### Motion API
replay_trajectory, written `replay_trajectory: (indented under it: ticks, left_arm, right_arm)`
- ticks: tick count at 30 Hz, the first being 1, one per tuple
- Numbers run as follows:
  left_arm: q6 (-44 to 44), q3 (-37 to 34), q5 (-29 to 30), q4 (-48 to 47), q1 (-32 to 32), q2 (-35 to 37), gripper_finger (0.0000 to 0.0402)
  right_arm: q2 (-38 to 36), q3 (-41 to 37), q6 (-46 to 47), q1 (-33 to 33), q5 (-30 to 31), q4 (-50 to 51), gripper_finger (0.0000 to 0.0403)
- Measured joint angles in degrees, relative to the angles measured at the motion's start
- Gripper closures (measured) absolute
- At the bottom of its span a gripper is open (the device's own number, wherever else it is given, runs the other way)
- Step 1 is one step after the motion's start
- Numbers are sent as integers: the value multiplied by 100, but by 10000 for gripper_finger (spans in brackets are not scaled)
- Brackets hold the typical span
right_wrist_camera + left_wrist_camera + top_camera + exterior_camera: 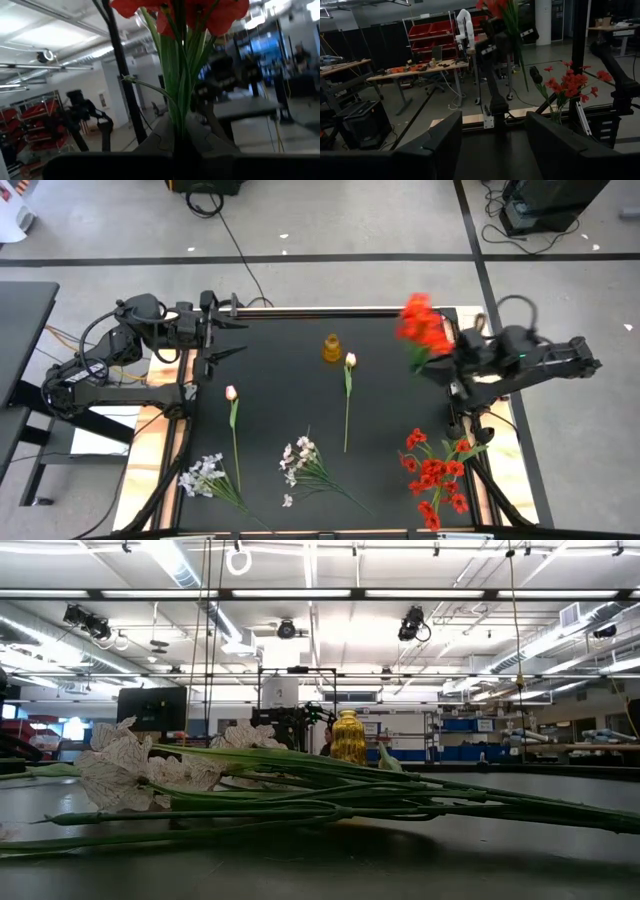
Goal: Sort flowers into vase by color
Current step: Put the red flowers into the transparent vase
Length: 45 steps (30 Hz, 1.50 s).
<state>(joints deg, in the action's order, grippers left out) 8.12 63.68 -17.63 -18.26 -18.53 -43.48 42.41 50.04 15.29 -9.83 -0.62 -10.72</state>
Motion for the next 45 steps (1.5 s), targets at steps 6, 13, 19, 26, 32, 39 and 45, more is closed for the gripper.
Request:
replay_trajectory:
  ticks: [6, 13, 19, 26, 32, 39, 45]
  left_arm:
    - [0, 0, 0, 0, -2, 0, 177]
    - [2, 0, 0, 0, -1, 0, 177]
    - [0, 0, 0, 0, 0, -2, 177]
    - [0, -2, 0, 1, -1, 0, 177]
    - [0, -2, 0, 46, -2, 0, 177]
    - [0, -2, 0, 45, 0, 0, 177]
    - [0, -2, 0, 44, -1, 0, 177]
  right_arm:
    - [-1084, -297, -328, -72, -81, 49, 387]
    - [-2742, -1165, 23, -70, -555, 24, 387]
    - [-3895, -1692, 125, -70, -1135, 15, 387]
    - [-4075, -1844, 609, -70, -3023, -294, 387]
    - [-4010, -1849, 1185, -70, -3728, -759, 387]
    - [-3598, -1845, 1666, -70, -3676, -1729, 388]
    - [-2782, -1845, 1956, -70, -3958, -2526, 388]
